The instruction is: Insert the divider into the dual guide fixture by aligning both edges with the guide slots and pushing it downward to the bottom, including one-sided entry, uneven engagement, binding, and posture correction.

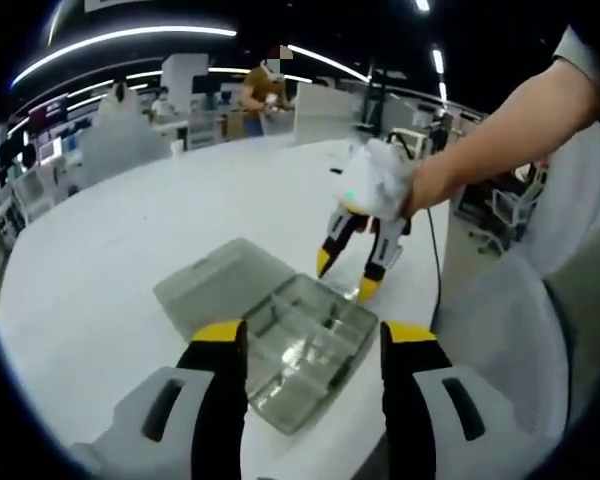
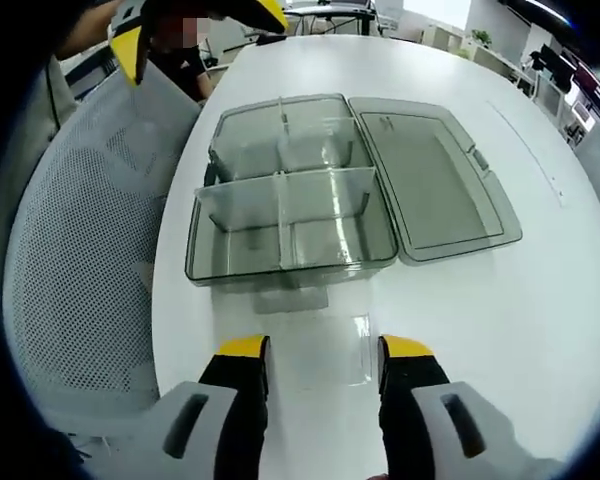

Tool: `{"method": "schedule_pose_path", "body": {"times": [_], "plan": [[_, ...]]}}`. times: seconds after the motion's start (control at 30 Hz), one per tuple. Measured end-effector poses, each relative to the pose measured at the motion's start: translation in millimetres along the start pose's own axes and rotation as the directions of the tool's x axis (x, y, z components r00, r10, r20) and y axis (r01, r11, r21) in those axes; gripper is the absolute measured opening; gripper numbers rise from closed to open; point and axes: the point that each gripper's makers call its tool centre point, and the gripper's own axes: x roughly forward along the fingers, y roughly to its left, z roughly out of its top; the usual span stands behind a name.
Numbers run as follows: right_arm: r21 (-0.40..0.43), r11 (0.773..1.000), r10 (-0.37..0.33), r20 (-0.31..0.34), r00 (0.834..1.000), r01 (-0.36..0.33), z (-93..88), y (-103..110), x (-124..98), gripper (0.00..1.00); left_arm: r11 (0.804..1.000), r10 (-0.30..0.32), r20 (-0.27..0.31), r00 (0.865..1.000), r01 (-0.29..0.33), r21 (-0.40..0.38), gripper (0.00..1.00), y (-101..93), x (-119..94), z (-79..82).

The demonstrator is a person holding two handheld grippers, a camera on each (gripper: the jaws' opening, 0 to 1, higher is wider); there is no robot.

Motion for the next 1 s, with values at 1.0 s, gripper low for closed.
{"method": "schedule_pose_path", "body": {"times": [1.0], "plan": [[-0.038,0.999,-0.015,-0.040,0.999,0.013,-5.9,-3.3,4.8,0.29,1.000,-0.008,0.005,1.000,0.008,-0.013,0.52,0.7,3.9,-0.4]]}}
